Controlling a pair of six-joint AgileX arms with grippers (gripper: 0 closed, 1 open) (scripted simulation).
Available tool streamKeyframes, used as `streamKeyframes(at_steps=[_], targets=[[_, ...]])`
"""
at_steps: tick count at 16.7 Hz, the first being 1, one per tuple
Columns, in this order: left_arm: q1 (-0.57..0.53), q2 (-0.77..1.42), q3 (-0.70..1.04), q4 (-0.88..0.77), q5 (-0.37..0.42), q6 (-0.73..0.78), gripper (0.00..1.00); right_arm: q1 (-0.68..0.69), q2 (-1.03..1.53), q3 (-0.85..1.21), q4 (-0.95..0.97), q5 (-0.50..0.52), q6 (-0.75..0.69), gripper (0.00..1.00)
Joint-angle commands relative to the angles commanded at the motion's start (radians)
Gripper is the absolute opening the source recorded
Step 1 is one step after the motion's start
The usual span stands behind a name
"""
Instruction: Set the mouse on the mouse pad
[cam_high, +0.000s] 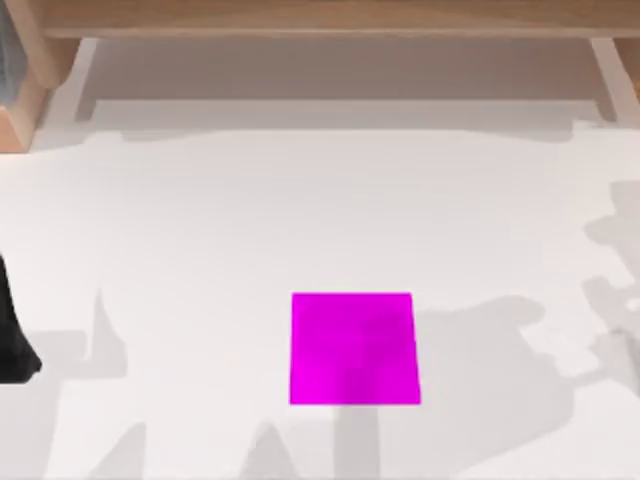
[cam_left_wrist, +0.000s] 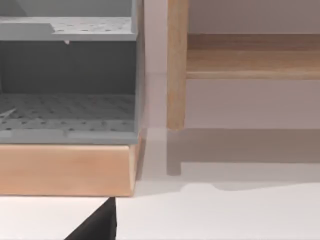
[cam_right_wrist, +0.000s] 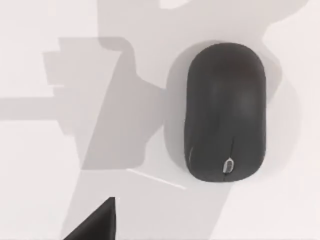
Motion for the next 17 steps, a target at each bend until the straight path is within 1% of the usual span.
streamKeyframes(at_steps=[4, 11, 14, 17], targets=[[0.000, 0.000, 0.000, 0.000, 0.000, 0.000, 1.00, -0.010, 0.137, 0.110, -0.090, 0.001, -0.033, 1.00], [0.000, 0.000, 0.000, 0.000, 0.000, 0.000, 1.00, -0.007, 0.149, 0.115, -0.092, 0.001, -0.034, 1.00], [0.000, 0.000, 0.000, 0.000, 0.000, 0.000, 1.00, -0.008, 0.179, 0.070, -0.022, 0.001, -0.032, 1.00], [0.000, 0.000, 0.000, 0.000, 0.000, 0.000, 1.00, -0.008, 0.241, -0.010, 0.131, 0.002, -0.031, 1.00]])
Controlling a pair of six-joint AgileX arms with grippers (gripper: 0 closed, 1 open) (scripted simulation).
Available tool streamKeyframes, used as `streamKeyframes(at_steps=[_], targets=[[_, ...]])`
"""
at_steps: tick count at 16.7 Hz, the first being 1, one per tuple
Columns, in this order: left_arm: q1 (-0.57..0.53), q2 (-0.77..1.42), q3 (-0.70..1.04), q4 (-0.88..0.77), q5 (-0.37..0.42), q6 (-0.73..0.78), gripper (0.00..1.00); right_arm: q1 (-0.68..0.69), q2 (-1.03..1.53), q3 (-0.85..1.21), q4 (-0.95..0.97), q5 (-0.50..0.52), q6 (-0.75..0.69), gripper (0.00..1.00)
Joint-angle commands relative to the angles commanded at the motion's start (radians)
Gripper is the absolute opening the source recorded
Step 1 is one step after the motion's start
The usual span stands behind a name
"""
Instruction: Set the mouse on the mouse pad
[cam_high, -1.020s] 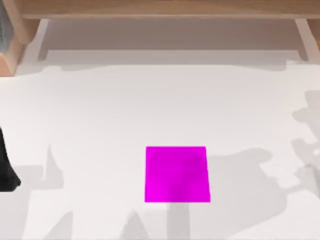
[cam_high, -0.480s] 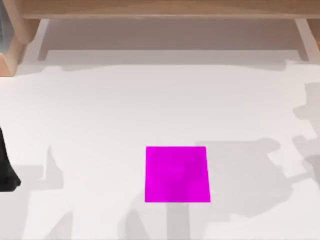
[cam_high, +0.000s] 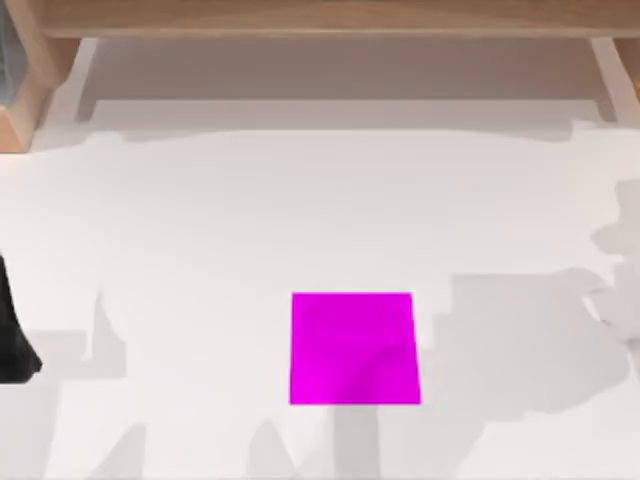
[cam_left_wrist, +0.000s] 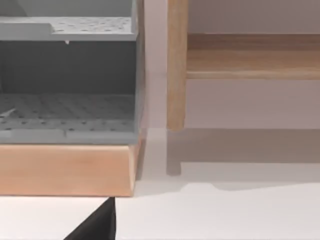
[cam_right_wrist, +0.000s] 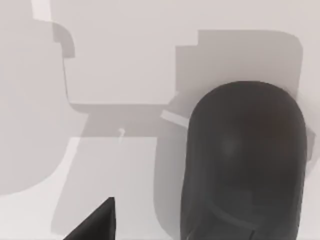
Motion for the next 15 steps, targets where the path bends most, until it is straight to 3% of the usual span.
streamKeyframes(at_steps=[4, 9, 15], targets=[[0.000, 0.000, 0.000, 0.000, 0.000, 0.000, 1.00, 0.000, 0.071, -0.092, 0.158, 0.000, 0.001, 1.00], [0.000, 0.000, 0.000, 0.000, 0.000, 0.000, 1.00, 0.000, 0.080, -0.104, 0.175, 0.000, 0.001, 1.00], [0.000, 0.000, 0.000, 0.000, 0.000, 0.000, 1.00, 0.000, 0.080, -0.104, 0.175, 0.000, 0.001, 0.55]])
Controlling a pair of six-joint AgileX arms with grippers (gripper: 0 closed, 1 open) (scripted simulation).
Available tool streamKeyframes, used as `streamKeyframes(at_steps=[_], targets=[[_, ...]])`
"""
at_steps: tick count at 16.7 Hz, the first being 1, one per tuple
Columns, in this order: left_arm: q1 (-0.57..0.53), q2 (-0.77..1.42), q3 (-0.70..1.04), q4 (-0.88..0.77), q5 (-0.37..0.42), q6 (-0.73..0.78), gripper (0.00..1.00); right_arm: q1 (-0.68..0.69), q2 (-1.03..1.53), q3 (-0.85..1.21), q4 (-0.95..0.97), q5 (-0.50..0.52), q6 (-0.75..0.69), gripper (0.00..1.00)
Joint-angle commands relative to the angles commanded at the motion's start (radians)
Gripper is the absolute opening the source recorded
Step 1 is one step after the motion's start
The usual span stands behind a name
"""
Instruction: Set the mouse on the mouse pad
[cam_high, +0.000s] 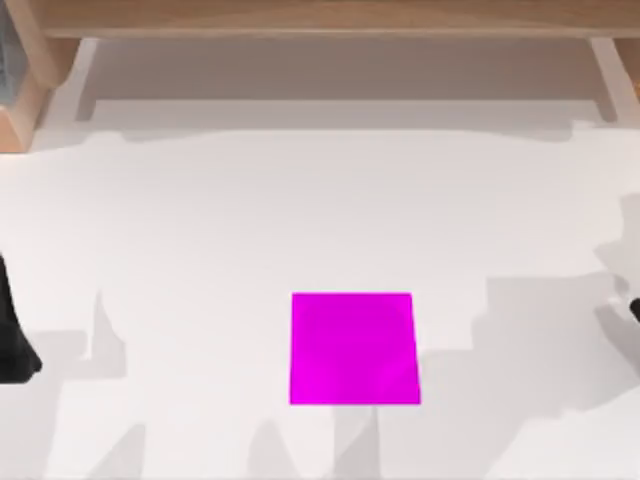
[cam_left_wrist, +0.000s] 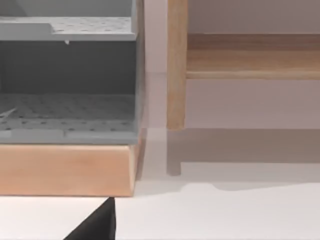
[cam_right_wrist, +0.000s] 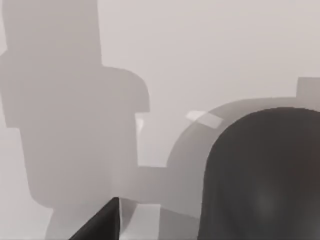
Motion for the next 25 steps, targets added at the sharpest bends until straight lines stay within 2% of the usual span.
streamKeyframes(at_steps=[7, 18, 25], targets=[[0.000, 0.000, 0.000, 0.000, 0.000, 0.000, 1.00, 0.000, 0.000, 0.000, 0.000, 0.000, 0.000, 0.02], [0.000, 0.000, 0.000, 0.000, 0.000, 0.000, 1.00, 0.000, -0.039, 0.029, -0.040, -0.009, 0.006, 0.00], [0.000, 0.000, 0.000, 0.000, 0.000, 0.000, 1.00, -0.001, -0.145, 0.215, -0.358, -0.009, 0.000, 0.00]])
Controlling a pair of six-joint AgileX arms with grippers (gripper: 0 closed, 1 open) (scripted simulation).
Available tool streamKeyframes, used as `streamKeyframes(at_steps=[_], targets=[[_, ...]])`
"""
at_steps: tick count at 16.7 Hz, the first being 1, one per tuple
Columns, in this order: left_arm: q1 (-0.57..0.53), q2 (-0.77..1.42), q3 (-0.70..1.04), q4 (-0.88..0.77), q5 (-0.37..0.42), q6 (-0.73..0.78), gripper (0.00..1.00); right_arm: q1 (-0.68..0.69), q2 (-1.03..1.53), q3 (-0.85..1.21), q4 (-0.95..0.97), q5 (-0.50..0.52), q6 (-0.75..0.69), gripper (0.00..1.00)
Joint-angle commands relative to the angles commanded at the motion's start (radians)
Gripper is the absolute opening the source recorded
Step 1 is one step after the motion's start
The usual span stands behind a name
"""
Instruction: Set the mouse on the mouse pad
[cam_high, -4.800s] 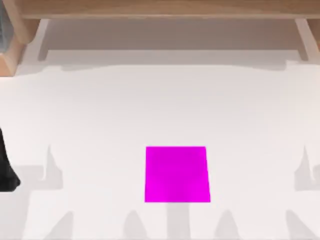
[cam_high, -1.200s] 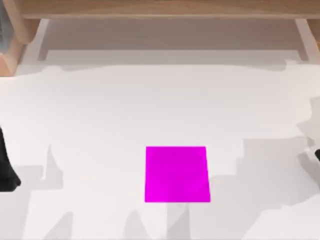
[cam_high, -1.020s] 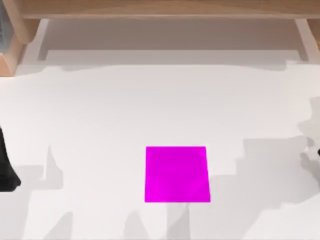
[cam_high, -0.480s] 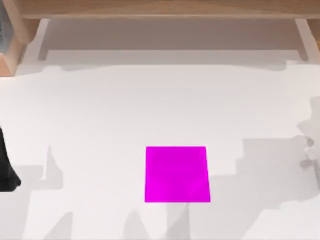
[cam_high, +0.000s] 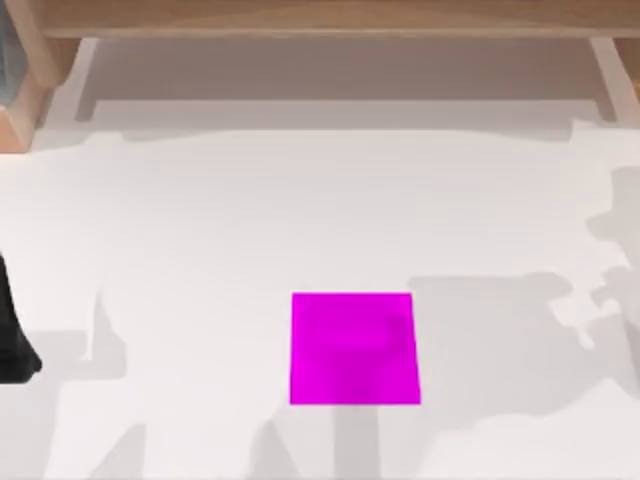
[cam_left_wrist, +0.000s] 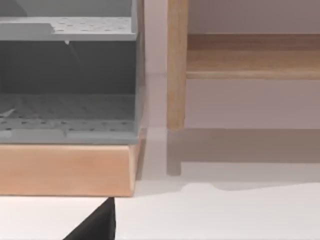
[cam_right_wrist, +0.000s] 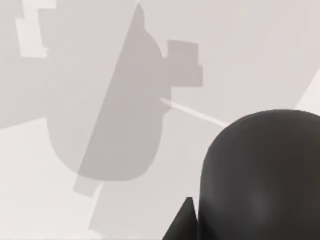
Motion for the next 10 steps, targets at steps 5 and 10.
streamKeyframes(at_steps=[5, 10], targets=[[0.000, 0.000, 0.000, 0.000, 0.000, 0.000, 1.00, -0.001, -0.042, 0.051, -0.069, 0.000, 0.001, 0.00], [0.000, 0.000, 0.000, 0.000, 0.000, 0.000, 1.00, 0.017, -0.023, 0.065, -0.072, 0.000, -0.029, 0.00]])
